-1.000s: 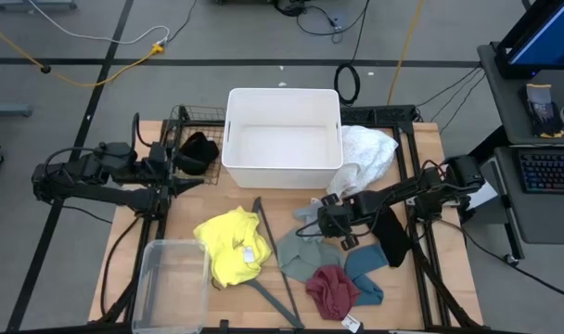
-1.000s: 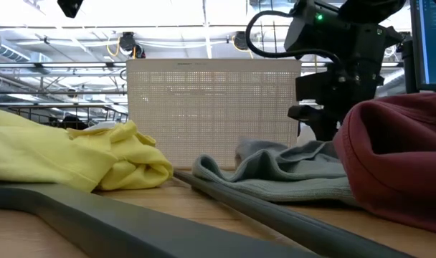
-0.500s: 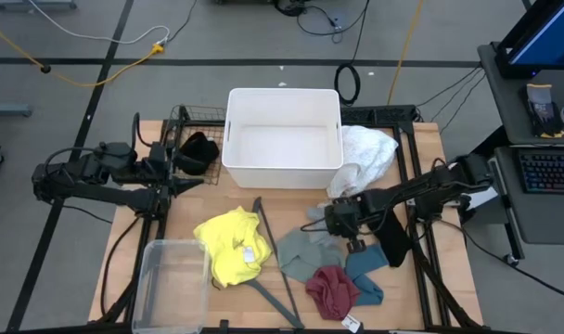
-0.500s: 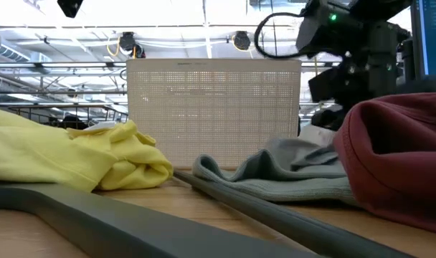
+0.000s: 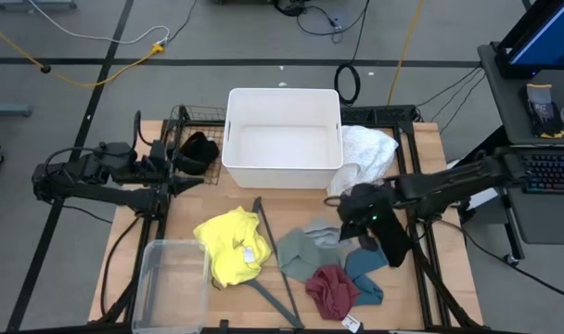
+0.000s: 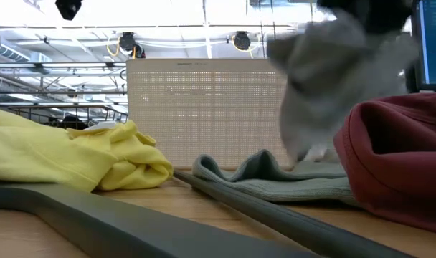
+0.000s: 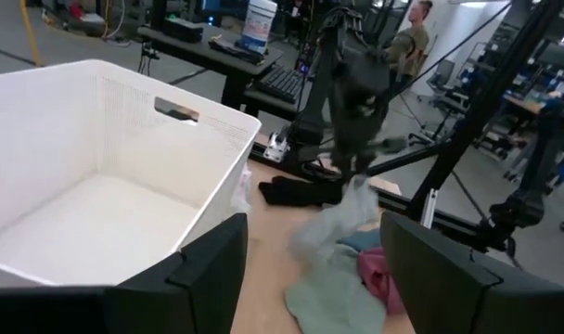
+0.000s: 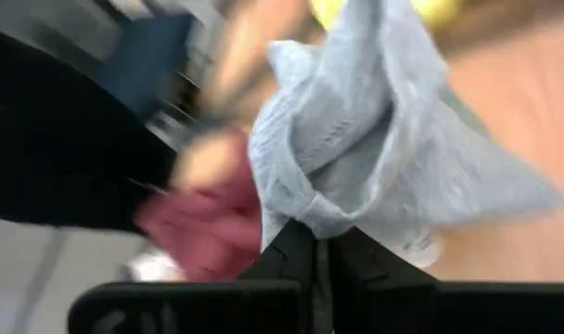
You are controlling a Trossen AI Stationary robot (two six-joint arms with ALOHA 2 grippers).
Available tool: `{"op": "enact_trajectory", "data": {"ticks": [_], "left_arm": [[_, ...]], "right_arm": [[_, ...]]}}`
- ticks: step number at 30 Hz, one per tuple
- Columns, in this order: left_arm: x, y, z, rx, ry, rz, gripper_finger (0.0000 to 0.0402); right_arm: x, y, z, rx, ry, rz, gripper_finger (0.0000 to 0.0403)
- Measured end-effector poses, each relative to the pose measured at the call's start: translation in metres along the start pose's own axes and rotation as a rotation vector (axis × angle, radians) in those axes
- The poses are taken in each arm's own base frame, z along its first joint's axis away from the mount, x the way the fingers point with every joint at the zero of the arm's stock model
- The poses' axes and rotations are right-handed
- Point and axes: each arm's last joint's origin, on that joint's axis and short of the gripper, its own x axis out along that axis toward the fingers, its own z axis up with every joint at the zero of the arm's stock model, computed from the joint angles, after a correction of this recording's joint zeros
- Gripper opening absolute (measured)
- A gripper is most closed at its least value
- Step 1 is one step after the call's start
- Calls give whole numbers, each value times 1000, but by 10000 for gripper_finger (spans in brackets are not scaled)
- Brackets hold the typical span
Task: Pick & Place Cloths
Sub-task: Put the gray underwear into the wired basket
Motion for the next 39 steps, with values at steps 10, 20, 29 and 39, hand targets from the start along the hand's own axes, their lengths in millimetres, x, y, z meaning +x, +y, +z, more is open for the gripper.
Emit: {"op": "enact_trajectory", "data": {"ticks": [10,20,29,39], "left_arm": [[0,-1,2,-81,-17,-5,251],[0,-2,5,-85,-49,-19,251],[0,-2,5,-78,-48,-19,251],[0,-2,5,-67,-48,-17,251]], "right_arm": [[-50,38,31,-186,-384,406,1],[-96,69,52,-614,-769,702,0],[-108,77,52,-947,-908,743,0],[-104,75,53,-912,-884,743,0]]}}
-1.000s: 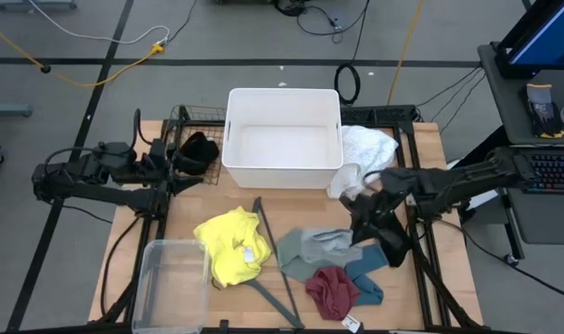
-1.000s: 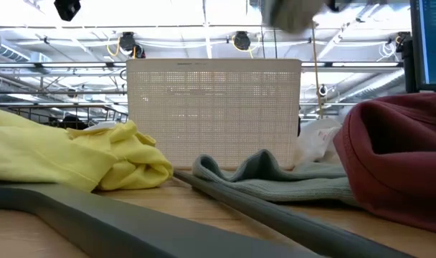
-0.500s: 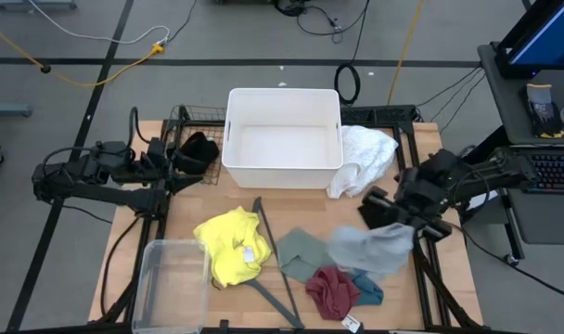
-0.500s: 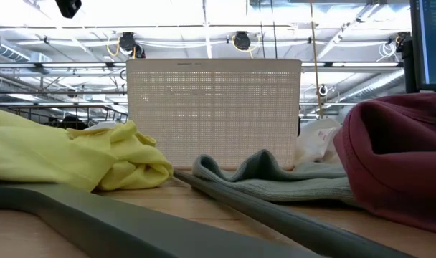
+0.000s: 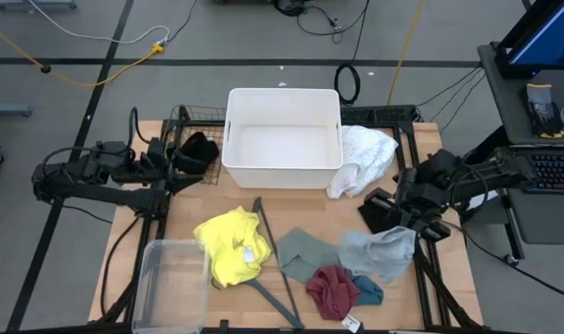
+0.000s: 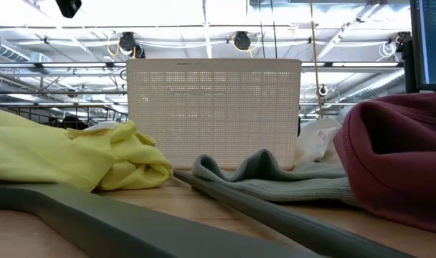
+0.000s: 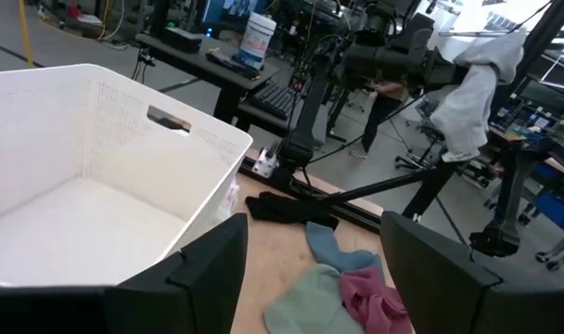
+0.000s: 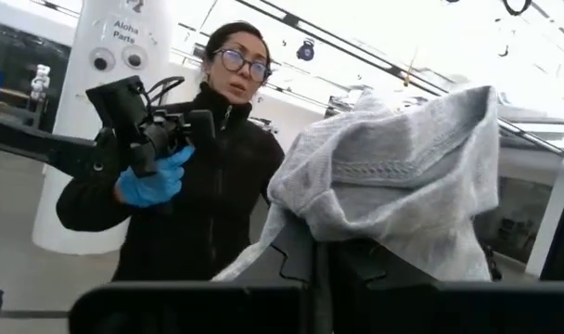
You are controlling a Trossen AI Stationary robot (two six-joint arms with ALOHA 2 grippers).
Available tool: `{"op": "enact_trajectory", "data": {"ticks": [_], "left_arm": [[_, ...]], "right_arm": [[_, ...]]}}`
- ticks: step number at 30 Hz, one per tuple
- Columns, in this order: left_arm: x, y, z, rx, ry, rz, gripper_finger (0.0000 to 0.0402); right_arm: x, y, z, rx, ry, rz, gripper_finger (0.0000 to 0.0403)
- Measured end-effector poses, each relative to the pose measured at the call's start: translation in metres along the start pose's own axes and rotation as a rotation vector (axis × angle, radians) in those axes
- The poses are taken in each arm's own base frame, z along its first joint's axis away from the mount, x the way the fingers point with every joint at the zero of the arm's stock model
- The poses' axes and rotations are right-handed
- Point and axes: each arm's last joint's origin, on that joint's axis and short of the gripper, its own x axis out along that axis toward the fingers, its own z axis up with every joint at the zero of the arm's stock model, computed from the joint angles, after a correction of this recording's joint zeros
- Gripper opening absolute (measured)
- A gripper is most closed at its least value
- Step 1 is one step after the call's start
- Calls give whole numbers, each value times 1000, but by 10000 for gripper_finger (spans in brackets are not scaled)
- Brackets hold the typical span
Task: Pick & Place Cloths
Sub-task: Put the gray underwear into the wired basket
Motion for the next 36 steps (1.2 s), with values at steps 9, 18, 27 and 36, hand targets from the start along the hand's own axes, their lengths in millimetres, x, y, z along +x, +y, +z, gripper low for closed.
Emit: {"op": "enact_trajectory", "data": {"ticks": [9,18,27,36], "left_arm": [[5,-1,0,-15,2,2,251],[47,-9,3,63,-5,-64,251],[106,-17,-2,104,-42,-197,251],[152,-30,-18,211,-150,-215,250]], "right_arm": [[-5,-18,-22,-27,106,-314,0],[-19,-45,-48,-5,239,-756,0],[-27,-57,-57,-5,260,-1006,0],[-30,-59,-53,-19,213,-1161,0]]}}
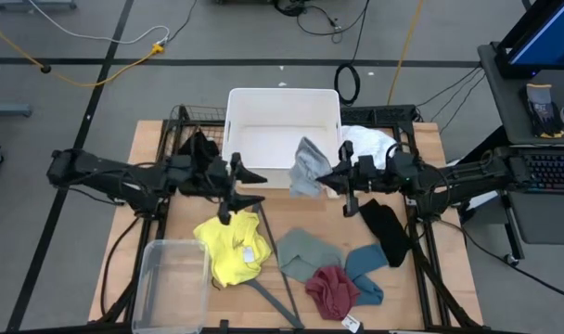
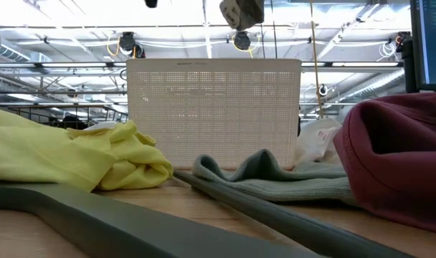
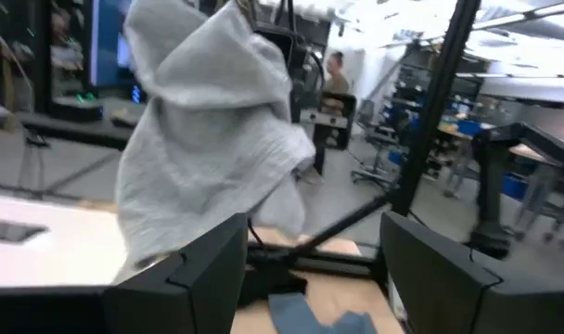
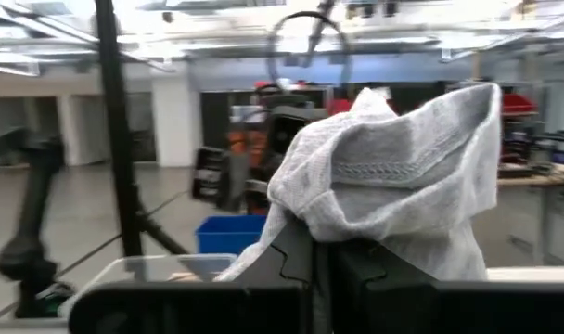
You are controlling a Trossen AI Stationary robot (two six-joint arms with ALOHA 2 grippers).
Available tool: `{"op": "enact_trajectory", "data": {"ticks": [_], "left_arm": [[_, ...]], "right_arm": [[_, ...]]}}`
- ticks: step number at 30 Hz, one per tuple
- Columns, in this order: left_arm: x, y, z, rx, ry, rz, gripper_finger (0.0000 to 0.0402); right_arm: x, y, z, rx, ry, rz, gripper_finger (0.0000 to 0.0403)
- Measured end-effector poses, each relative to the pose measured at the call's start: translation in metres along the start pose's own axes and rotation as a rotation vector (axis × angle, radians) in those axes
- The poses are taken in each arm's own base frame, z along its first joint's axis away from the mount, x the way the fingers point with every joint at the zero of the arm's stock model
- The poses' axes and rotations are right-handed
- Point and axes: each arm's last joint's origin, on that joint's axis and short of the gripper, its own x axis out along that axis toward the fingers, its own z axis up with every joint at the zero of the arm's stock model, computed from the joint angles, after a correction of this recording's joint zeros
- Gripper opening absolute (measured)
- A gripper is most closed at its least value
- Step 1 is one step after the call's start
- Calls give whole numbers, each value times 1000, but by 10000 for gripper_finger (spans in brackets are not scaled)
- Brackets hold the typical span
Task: Pick & Place Cloths
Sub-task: Put the gray underwear into the wired basket
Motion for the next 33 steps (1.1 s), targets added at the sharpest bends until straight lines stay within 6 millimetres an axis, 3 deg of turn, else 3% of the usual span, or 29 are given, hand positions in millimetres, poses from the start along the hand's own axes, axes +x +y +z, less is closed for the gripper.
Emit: {"op": "enact_trajectory", "data": {"ticks": [9,22,27,33], "left_arm": [[34,-7,-4,66,-12,114,250],[88,-10,9,164,44,215,250],[98,-9,3,193,159,311,250],[102,-8,4,176,140,323,250]], "right_arm": [[3,-2,-2,57,-19,-77,0],[25,-3,-22,88,-73,-118,0],[26,0,-24,83,-76,-110,0],[26,1,-23,82,-83,-107,0]]}}
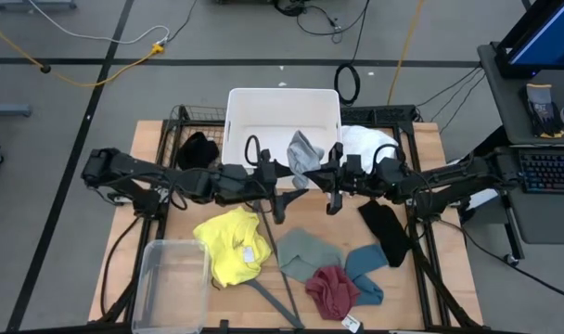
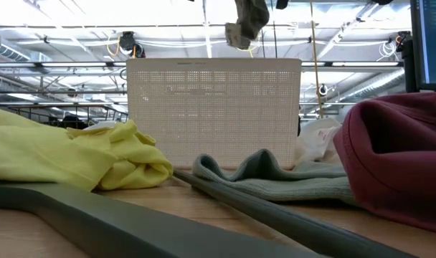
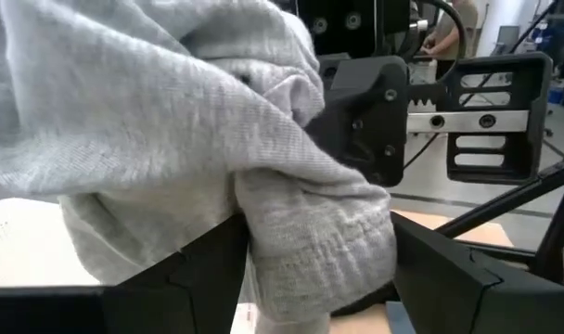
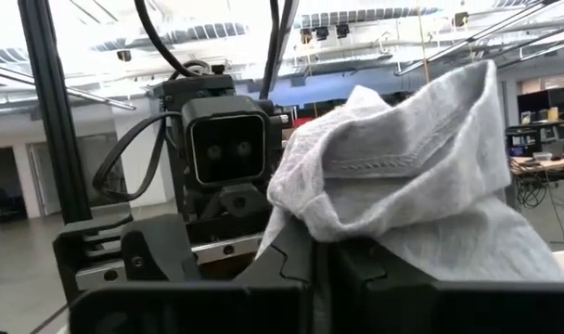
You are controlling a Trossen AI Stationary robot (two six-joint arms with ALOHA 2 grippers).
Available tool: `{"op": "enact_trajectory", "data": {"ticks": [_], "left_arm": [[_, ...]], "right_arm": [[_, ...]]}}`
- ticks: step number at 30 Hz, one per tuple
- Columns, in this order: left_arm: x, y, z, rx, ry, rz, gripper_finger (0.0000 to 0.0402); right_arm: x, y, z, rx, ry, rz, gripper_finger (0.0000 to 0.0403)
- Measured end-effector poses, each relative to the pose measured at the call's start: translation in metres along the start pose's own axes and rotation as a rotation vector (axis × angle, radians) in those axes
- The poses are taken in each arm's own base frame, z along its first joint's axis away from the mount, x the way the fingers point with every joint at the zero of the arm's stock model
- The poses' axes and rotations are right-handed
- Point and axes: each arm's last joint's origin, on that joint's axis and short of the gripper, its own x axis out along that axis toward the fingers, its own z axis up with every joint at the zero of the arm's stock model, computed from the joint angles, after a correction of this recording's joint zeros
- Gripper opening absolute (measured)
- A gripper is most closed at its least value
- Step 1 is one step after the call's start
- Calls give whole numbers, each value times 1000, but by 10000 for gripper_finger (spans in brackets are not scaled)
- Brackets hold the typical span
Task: Pick & Place Cloths
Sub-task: Put the gray underwear into the wired basket
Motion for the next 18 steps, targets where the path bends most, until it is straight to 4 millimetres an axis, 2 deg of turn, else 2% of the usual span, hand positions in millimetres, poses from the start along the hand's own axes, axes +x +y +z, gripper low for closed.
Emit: {"op": "enact_trajectory", "data": {"ticks": [8,15,18], "left_arm": [[0,3,1,-25,-16,84,250],[2,9,1,-35,-18,140,250],[2,11,1,-34,-14,148,236]], "right_arm": [[0,0,0,41,0,0,0],[0,8,-3,68,5,28,0],[-1,12,-3,74,4,42,0]]}}
